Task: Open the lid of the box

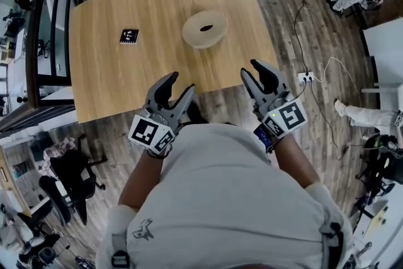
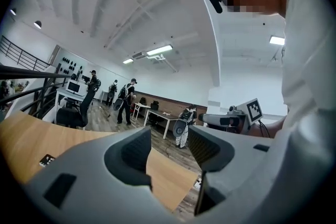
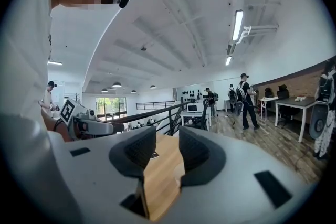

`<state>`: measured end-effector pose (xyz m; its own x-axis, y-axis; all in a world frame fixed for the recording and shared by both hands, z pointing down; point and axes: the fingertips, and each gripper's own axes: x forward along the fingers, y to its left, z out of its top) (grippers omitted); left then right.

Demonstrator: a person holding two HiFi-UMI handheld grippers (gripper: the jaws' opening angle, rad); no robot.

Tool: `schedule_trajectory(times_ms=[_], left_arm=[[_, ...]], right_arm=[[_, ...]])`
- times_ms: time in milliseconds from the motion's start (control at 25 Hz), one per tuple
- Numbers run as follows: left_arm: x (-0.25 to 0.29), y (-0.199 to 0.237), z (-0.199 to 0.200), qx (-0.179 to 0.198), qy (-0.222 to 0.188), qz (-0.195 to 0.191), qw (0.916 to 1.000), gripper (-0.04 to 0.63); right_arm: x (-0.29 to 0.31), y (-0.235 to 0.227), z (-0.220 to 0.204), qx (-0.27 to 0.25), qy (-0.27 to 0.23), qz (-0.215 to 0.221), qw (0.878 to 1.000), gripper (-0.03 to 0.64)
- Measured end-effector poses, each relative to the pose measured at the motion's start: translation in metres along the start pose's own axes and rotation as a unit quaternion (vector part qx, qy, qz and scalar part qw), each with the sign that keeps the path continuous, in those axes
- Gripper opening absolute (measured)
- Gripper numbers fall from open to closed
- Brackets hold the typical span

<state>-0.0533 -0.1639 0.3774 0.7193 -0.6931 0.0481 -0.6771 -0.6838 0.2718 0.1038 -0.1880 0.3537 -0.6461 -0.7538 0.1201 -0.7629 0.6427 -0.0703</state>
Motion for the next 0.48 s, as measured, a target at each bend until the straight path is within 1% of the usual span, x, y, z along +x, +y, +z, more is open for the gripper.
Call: schedule_trajectory(times_ms=[120, 240, 480], left_arm=[[-0.004, 0.017, 0.004, -0.008, -0.002, -0.012, 0.9999, 0.213], [-0.009, 0.029, 0.004, -0.005, 0.002, -0.025, 0.9997, 0.213], [-0.016, 0.047, 0.002, -0.004, 0.007, -0.033, 0.9994, 0.218]], right_arm=[[0.021, 0.001, 0.002, -0.004, 0.006, -0.006, 1.0, 0.143], [0.038, 0.004, 0.002, -0.005, 0.005, -0.01, 1.0, 0.141], [0.063, 0.012, 0.003, -0.012, 0.008, -0.006, 1.0, 0.143]])
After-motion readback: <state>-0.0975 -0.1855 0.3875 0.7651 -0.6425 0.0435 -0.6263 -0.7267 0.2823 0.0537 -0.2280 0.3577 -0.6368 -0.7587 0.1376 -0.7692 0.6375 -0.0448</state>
